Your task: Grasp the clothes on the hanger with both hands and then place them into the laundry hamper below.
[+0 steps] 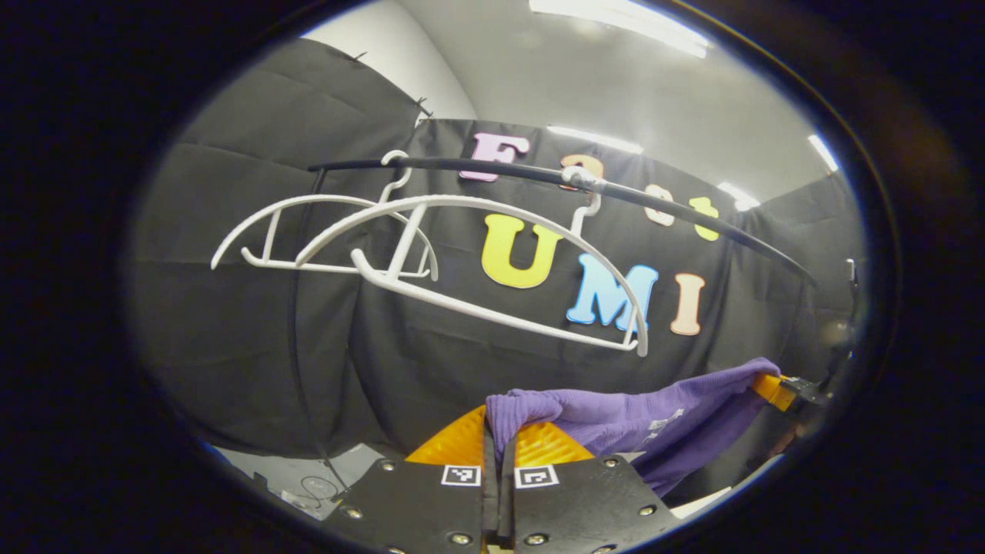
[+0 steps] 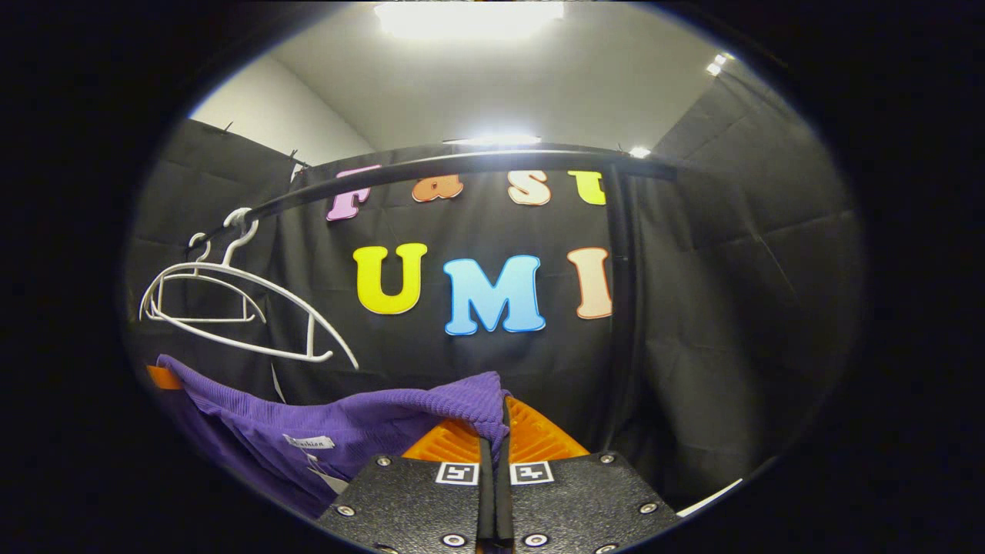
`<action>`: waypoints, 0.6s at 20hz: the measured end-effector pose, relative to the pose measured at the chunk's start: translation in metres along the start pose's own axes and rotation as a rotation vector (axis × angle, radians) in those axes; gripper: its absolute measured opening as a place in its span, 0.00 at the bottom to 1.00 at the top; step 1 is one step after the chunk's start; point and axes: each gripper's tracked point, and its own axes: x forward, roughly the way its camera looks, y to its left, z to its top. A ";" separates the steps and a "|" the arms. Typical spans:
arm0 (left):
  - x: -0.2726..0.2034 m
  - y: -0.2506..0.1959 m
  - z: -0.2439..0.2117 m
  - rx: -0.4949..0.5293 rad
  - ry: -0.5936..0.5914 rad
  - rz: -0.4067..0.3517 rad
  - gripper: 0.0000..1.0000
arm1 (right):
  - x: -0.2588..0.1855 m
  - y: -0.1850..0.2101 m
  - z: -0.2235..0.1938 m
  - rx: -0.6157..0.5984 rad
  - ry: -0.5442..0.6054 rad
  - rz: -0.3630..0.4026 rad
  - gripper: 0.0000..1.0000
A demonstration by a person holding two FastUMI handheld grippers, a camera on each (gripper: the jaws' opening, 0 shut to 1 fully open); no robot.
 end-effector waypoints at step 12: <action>-0.072 0.057 -0.038 -0.027 0.074 -0.109 0.01 | -0.121 0.043 -0.012 0.008 0.052 -0.073 0.00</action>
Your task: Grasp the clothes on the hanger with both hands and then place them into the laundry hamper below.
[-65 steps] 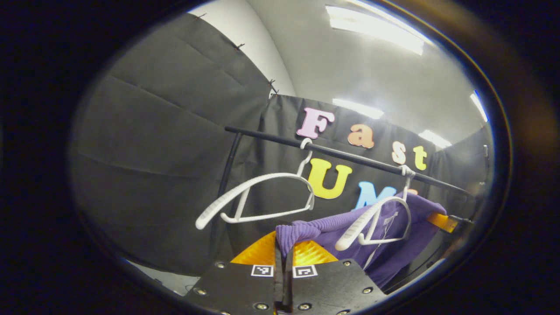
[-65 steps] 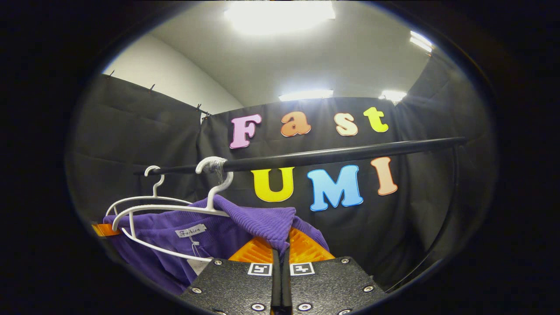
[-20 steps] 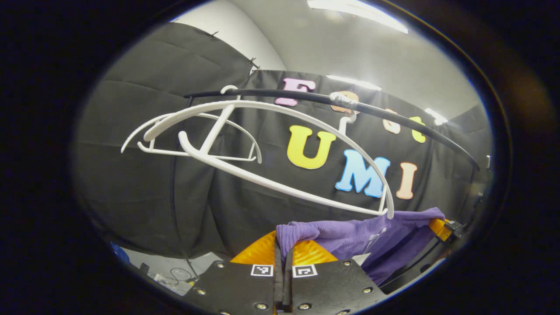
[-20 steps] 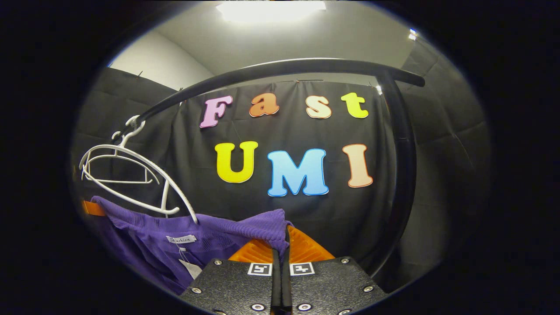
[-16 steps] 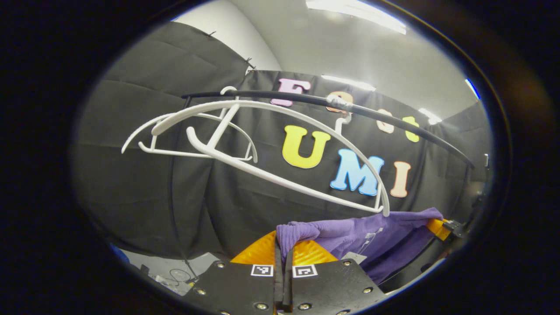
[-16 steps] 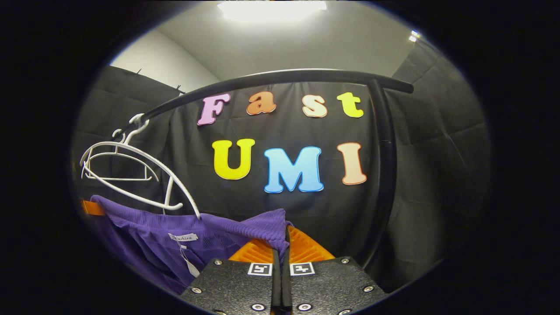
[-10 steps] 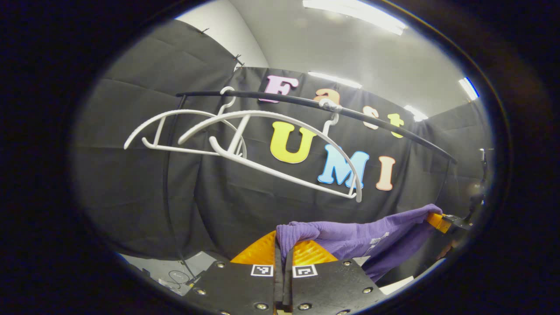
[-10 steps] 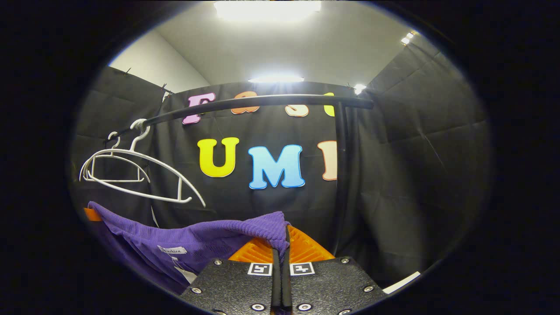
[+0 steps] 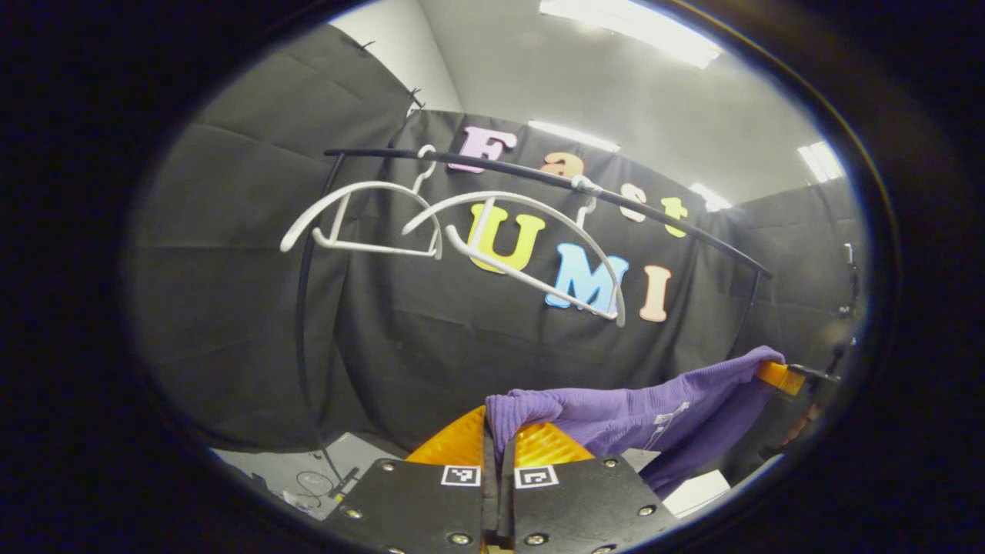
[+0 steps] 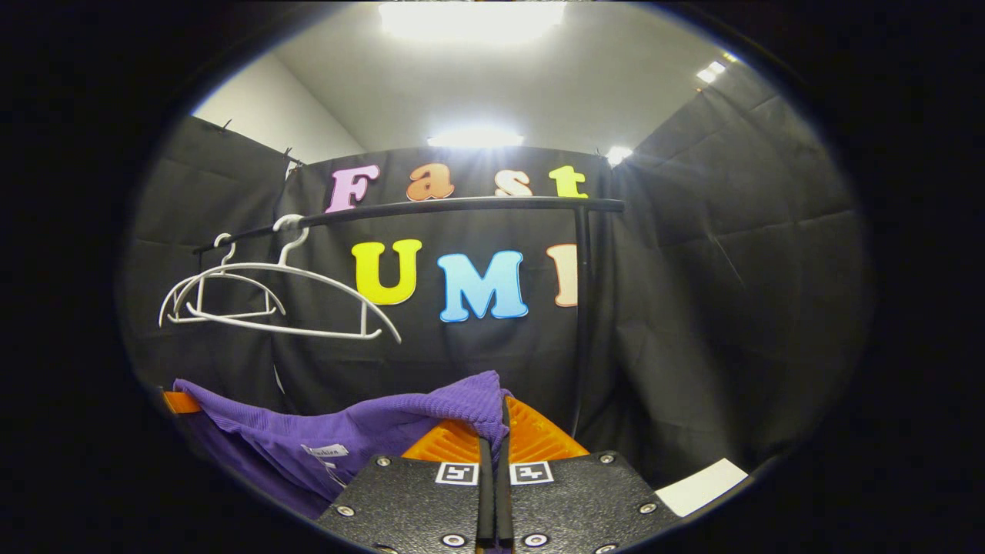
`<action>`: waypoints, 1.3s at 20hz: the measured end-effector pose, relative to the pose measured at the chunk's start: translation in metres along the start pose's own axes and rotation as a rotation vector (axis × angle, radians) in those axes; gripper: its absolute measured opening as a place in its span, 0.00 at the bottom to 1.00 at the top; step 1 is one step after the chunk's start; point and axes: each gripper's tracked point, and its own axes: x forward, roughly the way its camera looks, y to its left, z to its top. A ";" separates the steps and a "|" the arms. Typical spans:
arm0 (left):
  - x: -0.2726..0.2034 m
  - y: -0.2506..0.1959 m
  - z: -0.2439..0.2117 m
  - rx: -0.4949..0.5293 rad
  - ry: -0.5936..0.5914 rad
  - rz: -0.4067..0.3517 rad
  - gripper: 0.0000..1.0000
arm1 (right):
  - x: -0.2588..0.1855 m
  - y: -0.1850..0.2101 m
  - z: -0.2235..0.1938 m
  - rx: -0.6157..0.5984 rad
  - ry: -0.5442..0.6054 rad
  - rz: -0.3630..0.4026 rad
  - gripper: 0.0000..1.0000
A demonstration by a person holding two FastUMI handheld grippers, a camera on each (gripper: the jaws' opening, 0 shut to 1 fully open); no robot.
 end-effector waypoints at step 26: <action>-0.035 0.026 -0.242 0.151 0.480 -0.123 0.06 | -0.103 0.091 -0.279 0.094 0.678 0.105 0.00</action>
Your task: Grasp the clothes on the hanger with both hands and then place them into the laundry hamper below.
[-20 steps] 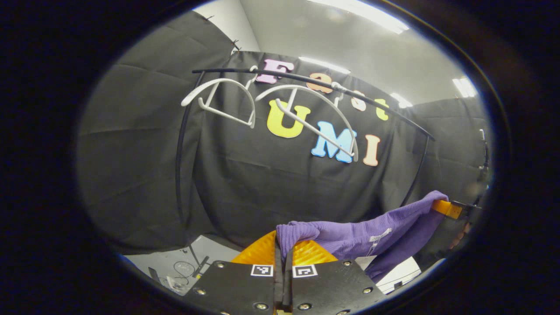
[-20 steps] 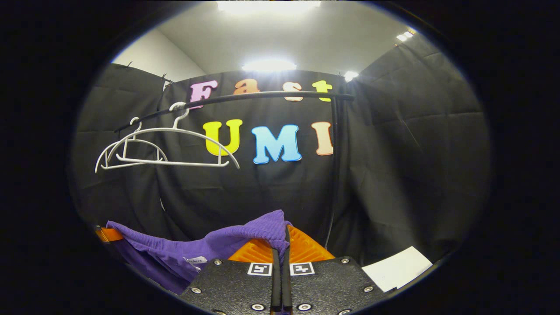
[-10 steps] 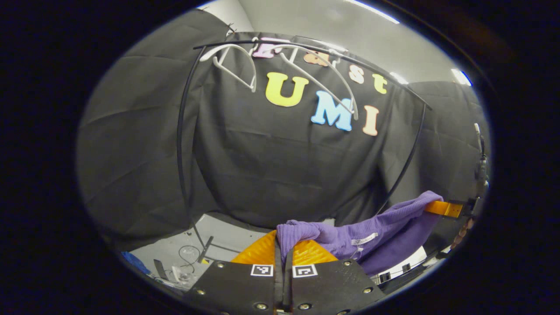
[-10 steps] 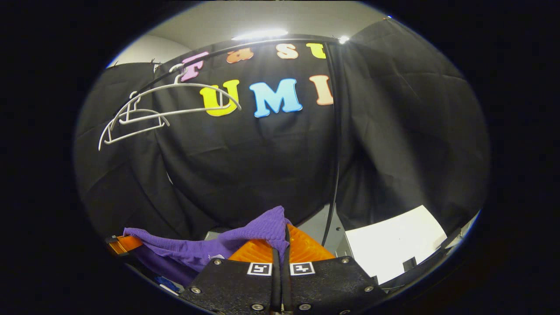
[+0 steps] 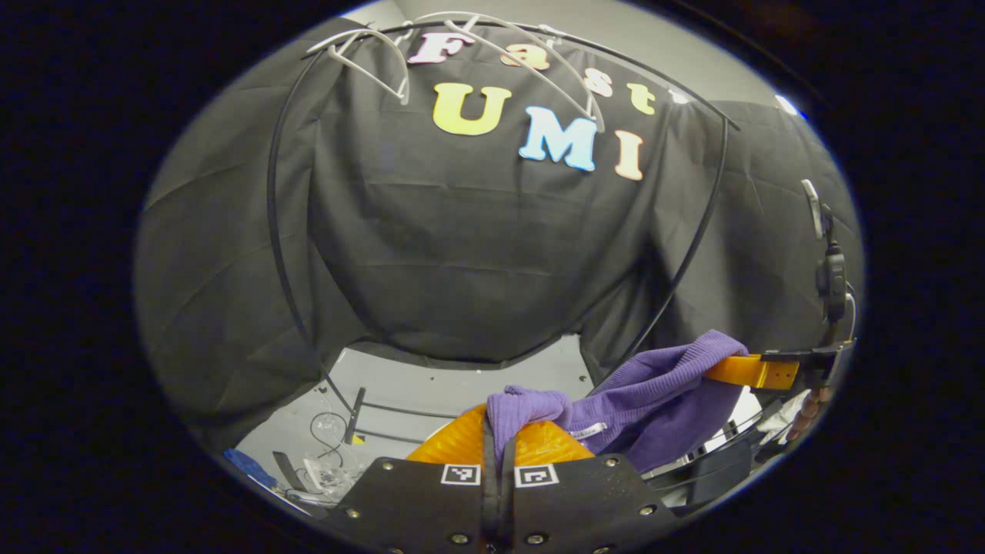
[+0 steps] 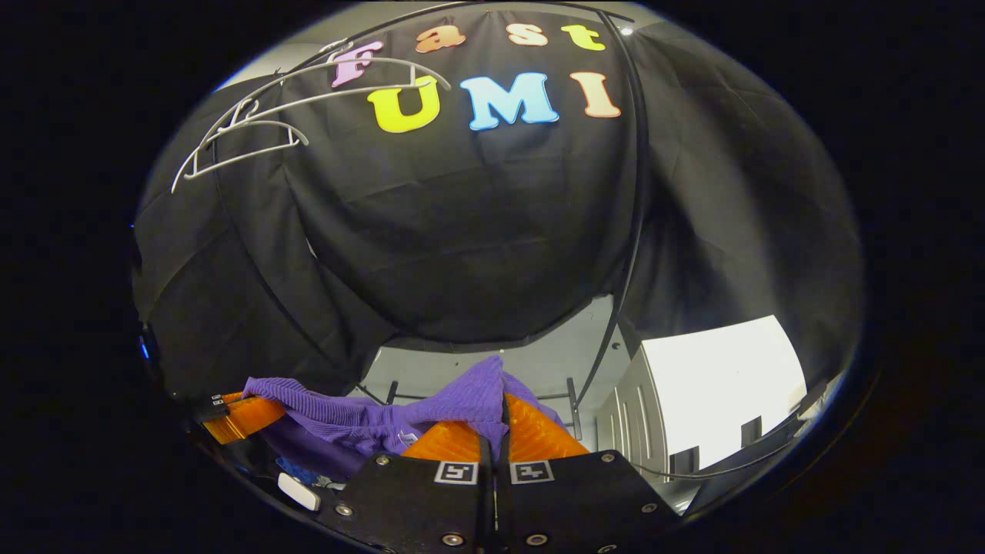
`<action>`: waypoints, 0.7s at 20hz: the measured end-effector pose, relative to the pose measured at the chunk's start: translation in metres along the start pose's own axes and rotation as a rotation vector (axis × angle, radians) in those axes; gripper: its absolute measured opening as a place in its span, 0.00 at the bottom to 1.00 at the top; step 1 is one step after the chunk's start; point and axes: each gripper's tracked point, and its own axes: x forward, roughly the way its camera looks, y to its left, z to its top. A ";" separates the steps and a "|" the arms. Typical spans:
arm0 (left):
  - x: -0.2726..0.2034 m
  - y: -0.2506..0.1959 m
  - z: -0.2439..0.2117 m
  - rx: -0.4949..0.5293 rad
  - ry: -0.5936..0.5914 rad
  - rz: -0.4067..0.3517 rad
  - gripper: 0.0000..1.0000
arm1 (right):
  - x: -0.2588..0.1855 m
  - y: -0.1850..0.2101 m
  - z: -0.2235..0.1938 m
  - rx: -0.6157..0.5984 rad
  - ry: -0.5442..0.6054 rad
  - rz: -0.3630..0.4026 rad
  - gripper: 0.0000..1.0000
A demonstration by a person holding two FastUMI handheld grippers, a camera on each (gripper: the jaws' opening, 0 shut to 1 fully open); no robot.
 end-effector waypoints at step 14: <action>0.081 0.022 -0.090 0.025 0.173 -0.070 0.01 | 0.061 0.011 -0.093 0.072 0.226 -0.039 0.01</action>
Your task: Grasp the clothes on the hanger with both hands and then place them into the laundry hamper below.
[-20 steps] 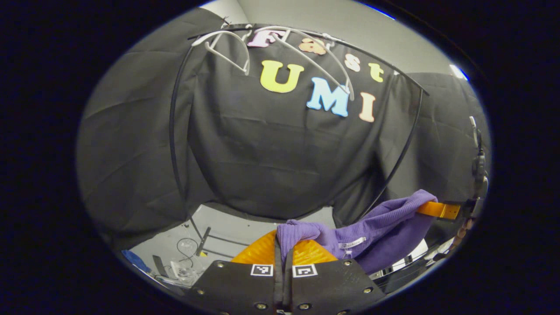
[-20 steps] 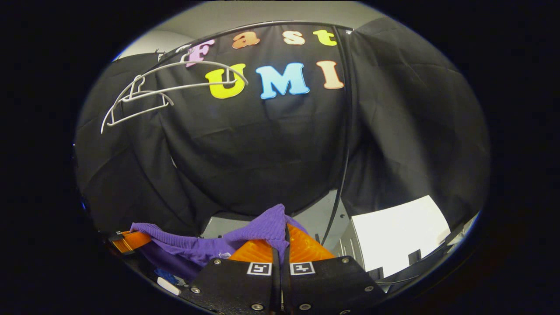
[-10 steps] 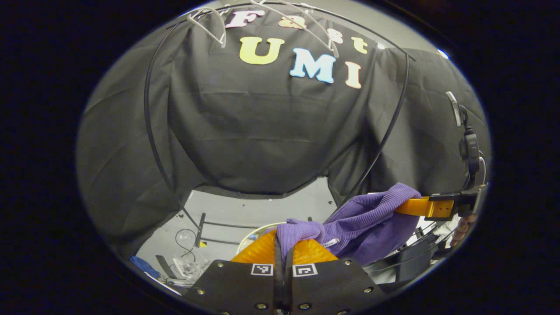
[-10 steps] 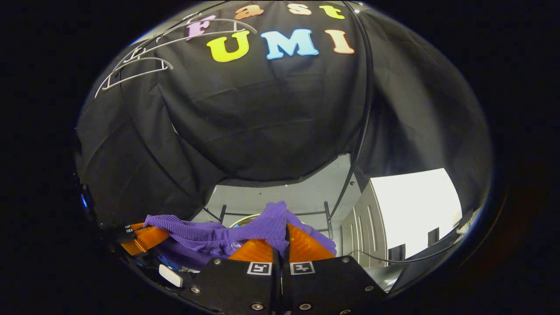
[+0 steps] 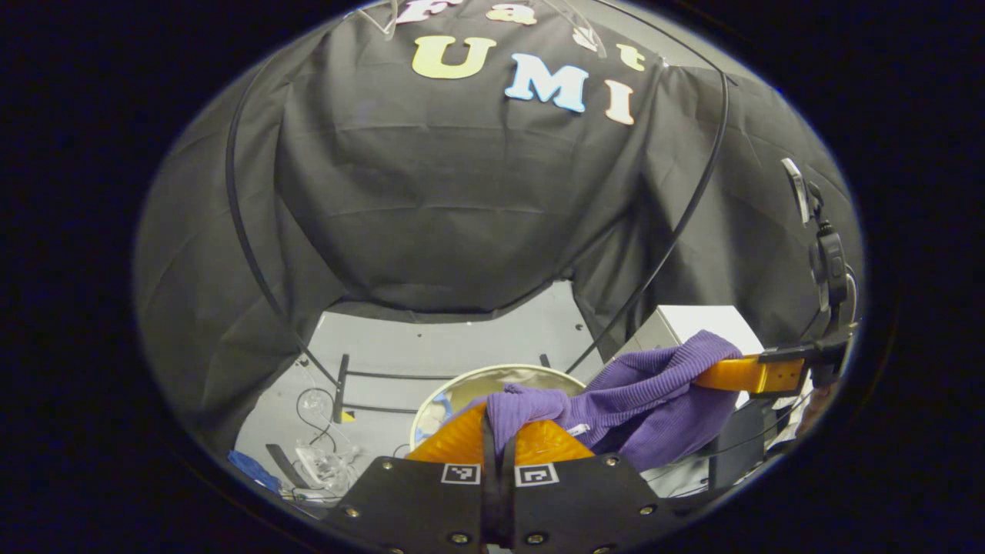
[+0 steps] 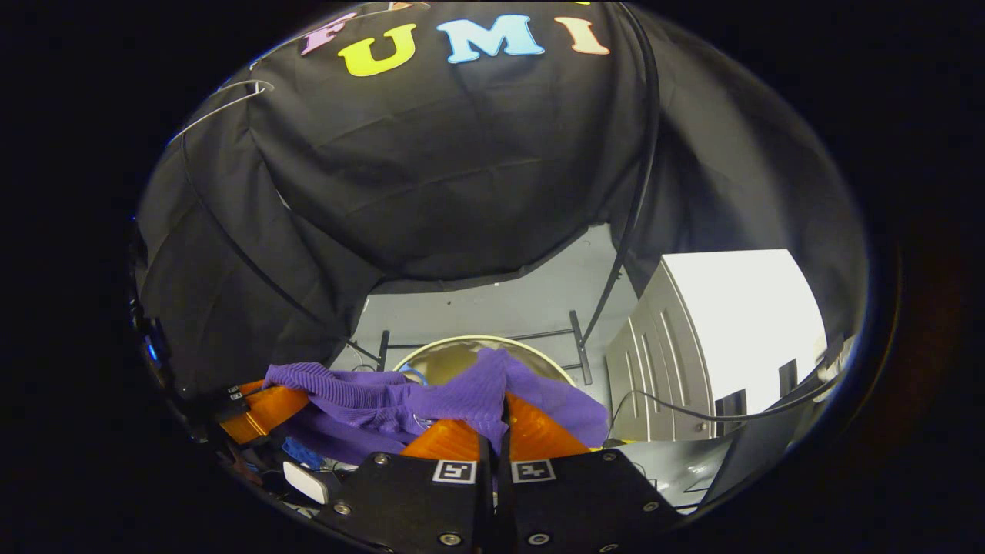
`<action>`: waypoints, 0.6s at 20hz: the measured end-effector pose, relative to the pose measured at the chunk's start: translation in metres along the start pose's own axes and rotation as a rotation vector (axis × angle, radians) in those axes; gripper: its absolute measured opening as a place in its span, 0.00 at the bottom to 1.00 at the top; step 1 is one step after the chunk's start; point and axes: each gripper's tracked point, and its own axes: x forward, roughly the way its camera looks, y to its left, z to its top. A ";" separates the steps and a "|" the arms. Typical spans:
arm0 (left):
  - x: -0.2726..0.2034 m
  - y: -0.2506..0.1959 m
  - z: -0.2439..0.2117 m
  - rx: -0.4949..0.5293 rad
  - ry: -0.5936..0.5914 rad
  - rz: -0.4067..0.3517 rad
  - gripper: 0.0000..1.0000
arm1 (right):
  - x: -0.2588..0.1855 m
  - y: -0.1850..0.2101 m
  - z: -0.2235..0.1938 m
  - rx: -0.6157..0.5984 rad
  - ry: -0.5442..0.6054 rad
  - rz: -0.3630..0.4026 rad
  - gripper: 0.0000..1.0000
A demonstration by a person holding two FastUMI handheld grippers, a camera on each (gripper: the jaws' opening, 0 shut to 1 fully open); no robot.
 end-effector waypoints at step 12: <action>0.034 -0.003 -0.021 0.005 0.052 0.006 0.01 | 0.024 -0.006 -0.010 -0.005 0.055 0.002 0.06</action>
